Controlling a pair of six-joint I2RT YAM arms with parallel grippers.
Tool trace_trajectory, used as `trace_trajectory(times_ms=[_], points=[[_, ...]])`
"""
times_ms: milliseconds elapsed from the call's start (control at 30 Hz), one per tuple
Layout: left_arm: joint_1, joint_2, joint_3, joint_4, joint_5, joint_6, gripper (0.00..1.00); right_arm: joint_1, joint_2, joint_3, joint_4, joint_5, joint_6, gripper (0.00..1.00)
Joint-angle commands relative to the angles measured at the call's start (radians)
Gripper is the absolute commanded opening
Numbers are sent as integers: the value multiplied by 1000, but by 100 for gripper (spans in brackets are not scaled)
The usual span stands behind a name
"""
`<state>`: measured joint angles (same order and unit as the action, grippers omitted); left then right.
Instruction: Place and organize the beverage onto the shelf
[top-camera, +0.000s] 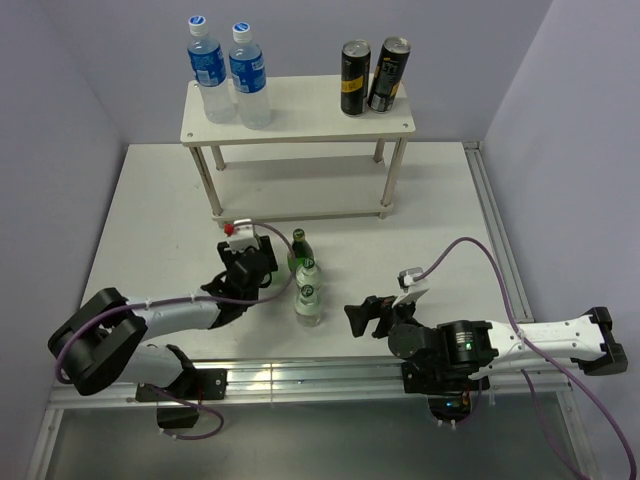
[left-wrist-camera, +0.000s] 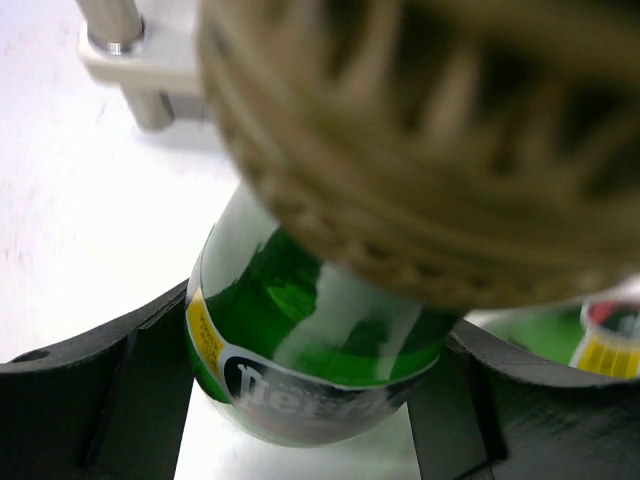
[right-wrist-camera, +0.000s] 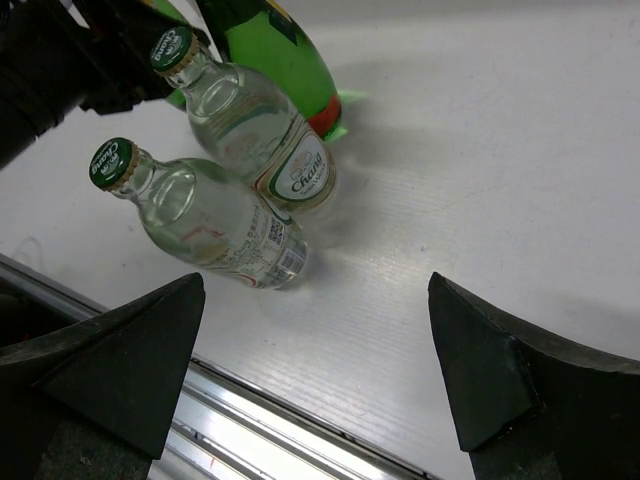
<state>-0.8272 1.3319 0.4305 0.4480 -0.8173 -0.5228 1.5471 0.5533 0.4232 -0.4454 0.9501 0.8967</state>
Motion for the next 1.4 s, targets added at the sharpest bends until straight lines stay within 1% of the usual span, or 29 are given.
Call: trace_trajectory(times_ms=[0,200,300,467,800,1000,1167,1200,1233,1300,1333,1367], points=[[84,-43,117,118,91,78,0,8,-15,-1,14,39,7,100],[212,32,247,124,208,115,0,8,-26,-11,-7,44,25,100],[252,78,313,123,237,125,0,8,-32,-12,-9,42,30,100],[293,176,416,123,283,129,0,8,-35,-14,-12,41,31,100],[388,369,614,109,320,138,0,7,-27,-11,-16,29,36,100],[424,446,686,84,328,141,0,7,-23,-11,-16,30,38,100],[445,466,705,72,340,142,0,8,-15,-8,-18,32,41,100],[445,472,706,67,339,144,3,8,-13,-8,-18,30,42,100],[445,474,706,67,340,147,13,8,-10,-8,-19,32,41,100],[445,477,702,67,343,147,30,8,-9,-8,-19,32,41,100],[445,477,699,70,349,149,46,7,-10,-6,-19,32,42,100],[445,475,694,72,354,150,56,8,-7,-8,-19,32,41,100]])
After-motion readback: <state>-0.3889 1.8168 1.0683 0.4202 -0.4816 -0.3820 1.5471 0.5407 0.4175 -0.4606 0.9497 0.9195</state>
